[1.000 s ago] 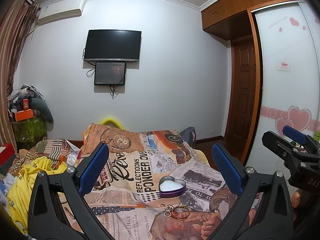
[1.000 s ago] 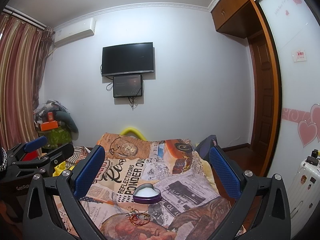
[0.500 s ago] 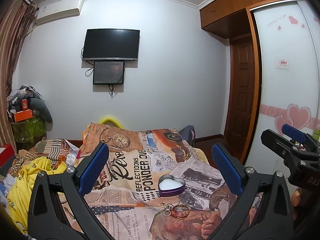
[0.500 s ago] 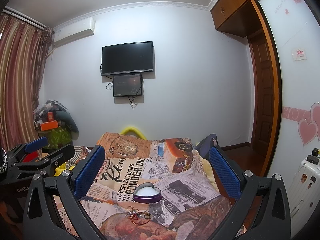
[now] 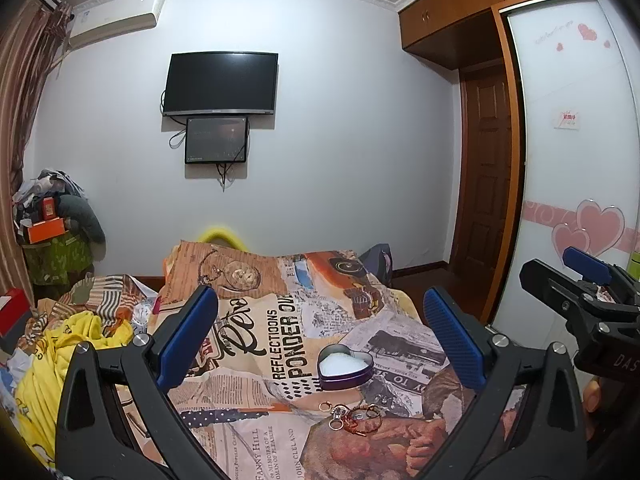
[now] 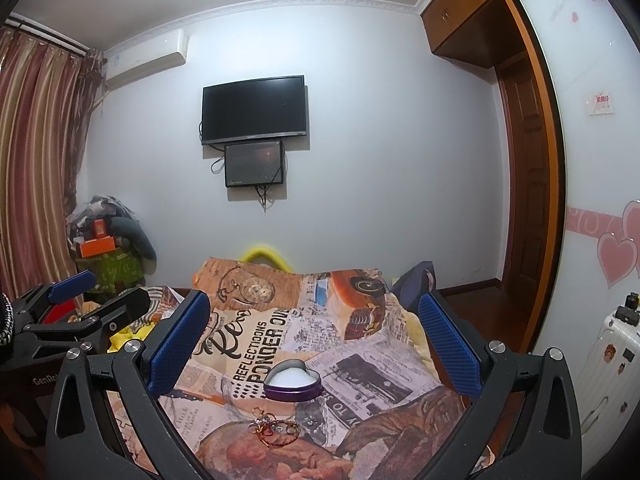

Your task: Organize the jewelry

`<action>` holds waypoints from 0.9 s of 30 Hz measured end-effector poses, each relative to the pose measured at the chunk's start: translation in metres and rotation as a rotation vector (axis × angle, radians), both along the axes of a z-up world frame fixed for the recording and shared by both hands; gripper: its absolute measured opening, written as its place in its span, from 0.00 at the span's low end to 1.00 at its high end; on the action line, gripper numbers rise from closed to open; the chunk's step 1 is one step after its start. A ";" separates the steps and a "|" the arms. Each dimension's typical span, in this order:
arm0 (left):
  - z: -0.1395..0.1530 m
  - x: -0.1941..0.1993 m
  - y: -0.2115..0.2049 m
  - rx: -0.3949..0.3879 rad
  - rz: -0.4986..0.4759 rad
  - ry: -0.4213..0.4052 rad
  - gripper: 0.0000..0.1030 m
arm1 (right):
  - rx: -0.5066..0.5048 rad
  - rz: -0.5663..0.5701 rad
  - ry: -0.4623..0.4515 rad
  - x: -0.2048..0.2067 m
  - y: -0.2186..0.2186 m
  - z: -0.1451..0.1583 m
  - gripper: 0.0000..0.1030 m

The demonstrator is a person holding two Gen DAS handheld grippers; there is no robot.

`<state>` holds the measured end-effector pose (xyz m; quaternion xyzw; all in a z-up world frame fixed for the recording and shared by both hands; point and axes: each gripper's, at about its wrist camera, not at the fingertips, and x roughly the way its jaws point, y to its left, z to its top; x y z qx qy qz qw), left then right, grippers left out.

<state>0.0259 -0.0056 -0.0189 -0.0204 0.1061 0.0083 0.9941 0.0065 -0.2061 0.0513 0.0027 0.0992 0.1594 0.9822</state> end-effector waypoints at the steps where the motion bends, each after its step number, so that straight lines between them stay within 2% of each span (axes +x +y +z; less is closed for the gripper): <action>1: -0.001 0.003 0.000 0.001 0.002 0.006 1.00 | 0.000 0.000 0.003 0.001 -0.001 0.000 1.00; 8: -0.016 0.032 0.003 0.006 0.006 0.079 1.00 | -0.030 -0.015 0.069 0.023 -0.004 -0.018 1.00; 13: -0.039 0.065 0.009 0.012 0.017 0.173 1.00 | -0.060 -0.036 0.131 0.043 -0.009 -0.033 1.00; 20: -0.075 0.104 0.019 -0.016 0.004 0.308 1.00 | -0.118 -0.068 0.272 0.078 -0.014 -0.067 1.00; 27: -0.116 0.129 0.016 0.066 -0.010 0.438 1.00 | -0.174 -0.058 0.405 0.103 -0.012 -0.102 1.00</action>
